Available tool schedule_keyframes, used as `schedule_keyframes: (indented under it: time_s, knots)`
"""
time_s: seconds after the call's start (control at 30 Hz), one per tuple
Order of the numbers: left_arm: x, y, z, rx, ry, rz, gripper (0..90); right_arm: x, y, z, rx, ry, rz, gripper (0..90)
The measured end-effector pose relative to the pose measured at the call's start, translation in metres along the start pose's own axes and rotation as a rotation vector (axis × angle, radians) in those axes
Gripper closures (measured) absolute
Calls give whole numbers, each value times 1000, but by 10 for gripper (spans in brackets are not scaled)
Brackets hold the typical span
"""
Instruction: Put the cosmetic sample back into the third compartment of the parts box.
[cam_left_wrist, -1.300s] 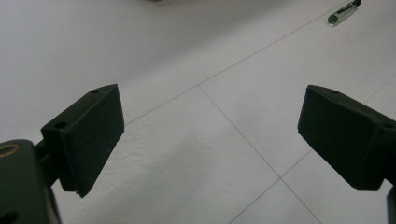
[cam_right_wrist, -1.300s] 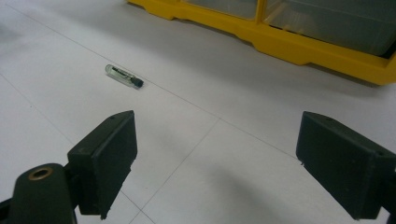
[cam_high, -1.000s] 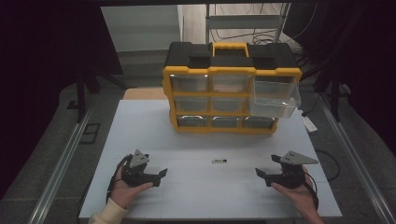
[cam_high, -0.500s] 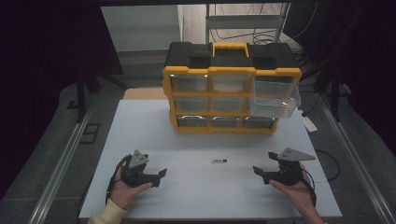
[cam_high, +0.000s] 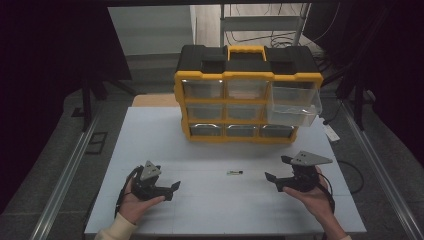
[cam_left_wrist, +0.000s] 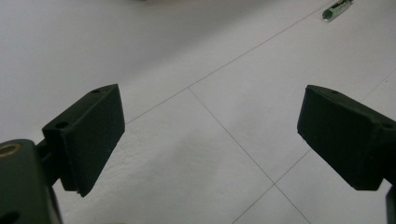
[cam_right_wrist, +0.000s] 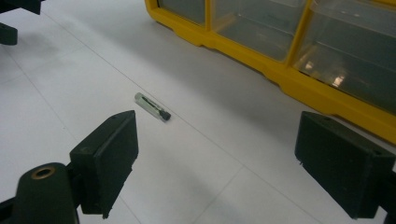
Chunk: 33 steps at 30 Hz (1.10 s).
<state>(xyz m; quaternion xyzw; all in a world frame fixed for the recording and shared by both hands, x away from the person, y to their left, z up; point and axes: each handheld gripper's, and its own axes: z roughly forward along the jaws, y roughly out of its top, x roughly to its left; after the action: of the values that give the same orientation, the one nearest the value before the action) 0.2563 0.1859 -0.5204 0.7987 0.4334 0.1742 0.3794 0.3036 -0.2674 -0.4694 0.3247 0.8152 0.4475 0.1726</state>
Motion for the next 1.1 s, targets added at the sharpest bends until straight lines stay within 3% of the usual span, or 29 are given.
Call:
schedule_keyframes:
  time_s: [0.2, 0.3, 1.1]
  knots:
    - [-1, 0, 0, 2, -4, 5, 81, 5, 11, 5, 14, 22, -28, 138]
    - [-2, 1, 0, 3, -5, 7, 81, 7, 15, 7, 15, 56, -13, 138]
    - [-2, 1, 1, 2, -12, 14, 83, 20, 43, 38, 66, 103, -90, 134]
